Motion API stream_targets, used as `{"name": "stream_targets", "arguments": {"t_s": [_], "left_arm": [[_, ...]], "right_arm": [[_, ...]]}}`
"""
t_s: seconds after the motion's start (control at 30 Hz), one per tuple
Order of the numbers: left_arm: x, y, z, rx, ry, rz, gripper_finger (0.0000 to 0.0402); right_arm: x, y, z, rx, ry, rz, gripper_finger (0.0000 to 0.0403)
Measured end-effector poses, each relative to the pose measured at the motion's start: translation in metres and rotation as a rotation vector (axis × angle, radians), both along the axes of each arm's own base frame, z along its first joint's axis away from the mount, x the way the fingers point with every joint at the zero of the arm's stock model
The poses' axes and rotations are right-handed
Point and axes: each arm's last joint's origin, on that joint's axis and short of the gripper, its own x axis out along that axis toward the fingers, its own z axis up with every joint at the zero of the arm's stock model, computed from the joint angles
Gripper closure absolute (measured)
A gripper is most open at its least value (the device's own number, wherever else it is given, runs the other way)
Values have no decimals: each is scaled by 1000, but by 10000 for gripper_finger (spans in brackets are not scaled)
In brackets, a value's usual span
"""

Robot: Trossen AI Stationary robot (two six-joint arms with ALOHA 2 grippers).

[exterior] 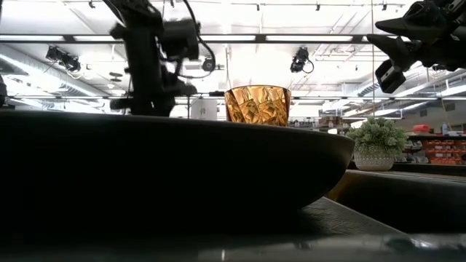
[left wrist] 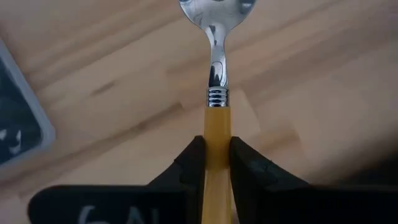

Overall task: Pick and place plate/cup/fork/spoon on tray
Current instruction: Put the yellow spoon to the left of the orange fork on the black tray

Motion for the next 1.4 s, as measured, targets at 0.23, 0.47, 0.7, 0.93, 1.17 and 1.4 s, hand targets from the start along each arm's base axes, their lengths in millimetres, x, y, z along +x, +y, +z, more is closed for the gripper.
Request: {"name": "stream_targets", "arguments": {"t_s": [0.23,0.47,0.7,0.93,1.17,1.4], "left_arm": [[-21,-47,31,-59,-42,10,345],[-48,-112,41,-125,-28,55,345],[-76,-177,39,-202,-51,131,345],[-103,-227,26,-215,-81,235,345],[-111,-262,2,-261,-67,253,345],[-104,-275,-24,-241,-32,260,345]], "right_arm": [[0,0,0,0,0,0,312],[0,0,0,0,-2,1,312],[1,0,-1,-2,8,0,312],[1,0,-1,-2,12,0,312],[1,0,-1,-2,11,0,312],[1,0,-1,-2,11,0,312]]}}
